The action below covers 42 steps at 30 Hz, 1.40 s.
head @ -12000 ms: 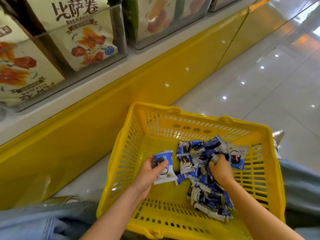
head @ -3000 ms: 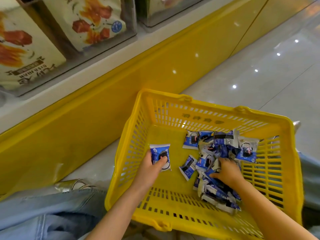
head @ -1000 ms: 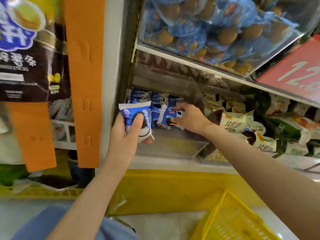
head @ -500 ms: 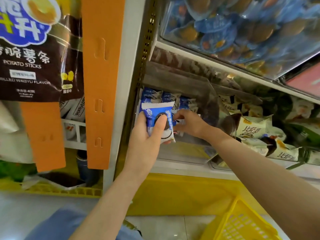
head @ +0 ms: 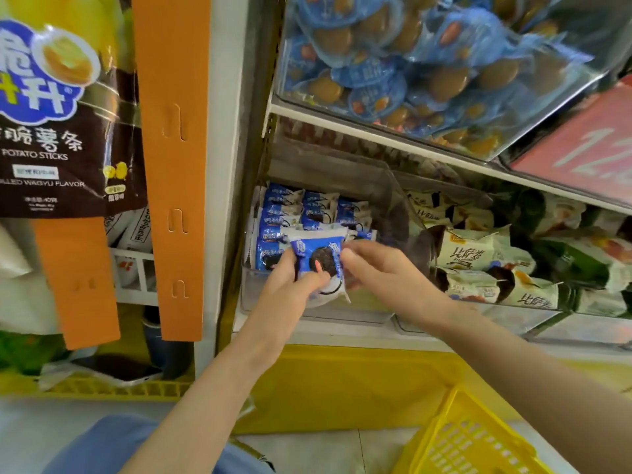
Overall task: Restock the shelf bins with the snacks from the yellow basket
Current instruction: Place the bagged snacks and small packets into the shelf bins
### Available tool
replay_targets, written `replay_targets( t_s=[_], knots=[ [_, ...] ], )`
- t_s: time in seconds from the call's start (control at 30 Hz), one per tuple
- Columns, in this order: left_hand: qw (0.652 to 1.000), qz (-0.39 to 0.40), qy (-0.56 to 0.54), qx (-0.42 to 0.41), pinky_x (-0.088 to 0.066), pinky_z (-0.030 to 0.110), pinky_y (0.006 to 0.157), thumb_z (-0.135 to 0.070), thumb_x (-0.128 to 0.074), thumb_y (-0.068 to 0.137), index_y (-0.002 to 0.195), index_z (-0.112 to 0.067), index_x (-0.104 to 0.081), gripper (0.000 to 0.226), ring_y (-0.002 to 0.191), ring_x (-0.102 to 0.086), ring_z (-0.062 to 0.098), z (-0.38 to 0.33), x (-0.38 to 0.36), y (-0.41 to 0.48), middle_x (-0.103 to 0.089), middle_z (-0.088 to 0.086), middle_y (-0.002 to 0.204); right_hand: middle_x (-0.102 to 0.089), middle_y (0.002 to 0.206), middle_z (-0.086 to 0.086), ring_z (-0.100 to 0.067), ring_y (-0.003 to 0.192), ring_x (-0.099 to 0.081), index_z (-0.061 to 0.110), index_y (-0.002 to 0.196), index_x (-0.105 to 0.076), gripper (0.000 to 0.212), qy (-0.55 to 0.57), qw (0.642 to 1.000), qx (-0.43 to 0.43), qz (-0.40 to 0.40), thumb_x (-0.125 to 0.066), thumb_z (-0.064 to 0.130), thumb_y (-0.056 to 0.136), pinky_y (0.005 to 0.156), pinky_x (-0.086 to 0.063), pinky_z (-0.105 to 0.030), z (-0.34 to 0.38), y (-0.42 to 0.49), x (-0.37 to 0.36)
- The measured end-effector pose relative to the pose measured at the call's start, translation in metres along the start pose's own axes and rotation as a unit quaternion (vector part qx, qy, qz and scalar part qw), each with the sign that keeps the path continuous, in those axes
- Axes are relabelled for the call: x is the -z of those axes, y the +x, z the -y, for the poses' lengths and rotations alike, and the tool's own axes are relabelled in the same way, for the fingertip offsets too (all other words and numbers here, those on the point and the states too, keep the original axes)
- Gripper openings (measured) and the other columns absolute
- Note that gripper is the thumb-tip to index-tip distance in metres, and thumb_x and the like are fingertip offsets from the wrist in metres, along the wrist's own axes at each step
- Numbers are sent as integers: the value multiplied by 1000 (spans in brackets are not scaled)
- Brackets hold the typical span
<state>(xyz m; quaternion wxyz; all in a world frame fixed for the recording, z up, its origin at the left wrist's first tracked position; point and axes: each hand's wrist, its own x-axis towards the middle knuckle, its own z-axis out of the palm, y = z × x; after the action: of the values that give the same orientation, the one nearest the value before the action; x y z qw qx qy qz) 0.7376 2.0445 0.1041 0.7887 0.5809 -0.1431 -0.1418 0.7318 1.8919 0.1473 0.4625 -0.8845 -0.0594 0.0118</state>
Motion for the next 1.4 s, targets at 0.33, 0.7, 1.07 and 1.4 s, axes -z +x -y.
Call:
replay_targets(
  t_s=[0.33,0.7,1.07,1.4],
  knots=[
    [971,-54,201,-120,-45,6,69,-16,-67,80,97,-41,-56,32,88,-57,-8,9,-5,-6,-61,-17,99,-56,117,15,4,102,-56,28,118,-46,54,-96,992,13,-76,-76,24,73,89,-45,-11,-3,-37,15],
    [849,-43,469,-241,-31,20,96,-40,-44,84,121,-30,-51,39,111,-44,-1,6,7,7,-54,-15,116,-54,100,19,9,84,-47,27,116,-60,41,-341,935,66,-79,-71,35,77,69,-35,2,-7,-9,42],
    [800,-78,544,-241,-41,27,79,-45,-33,89,103,-21,-66,43,79,-64,6,11,16,15,-70,-8,89,-69,103,-6,-16,92,-66,18,100,-65,20,-44,990,-109,-83,-66,29,84,83,-53,-27,-7,57,39],
    [970,-134,166,-113,-48,7,67,-27,-63,83,114,-31,-44,36,86,-56,-10,-2,2,23,-55,-21,96,-69,111,-9,-22,103,-66,7,118,-55,47,284,956,-65,-33,-65,20,73,86,-55,-31,6,11,21]
  ],
)
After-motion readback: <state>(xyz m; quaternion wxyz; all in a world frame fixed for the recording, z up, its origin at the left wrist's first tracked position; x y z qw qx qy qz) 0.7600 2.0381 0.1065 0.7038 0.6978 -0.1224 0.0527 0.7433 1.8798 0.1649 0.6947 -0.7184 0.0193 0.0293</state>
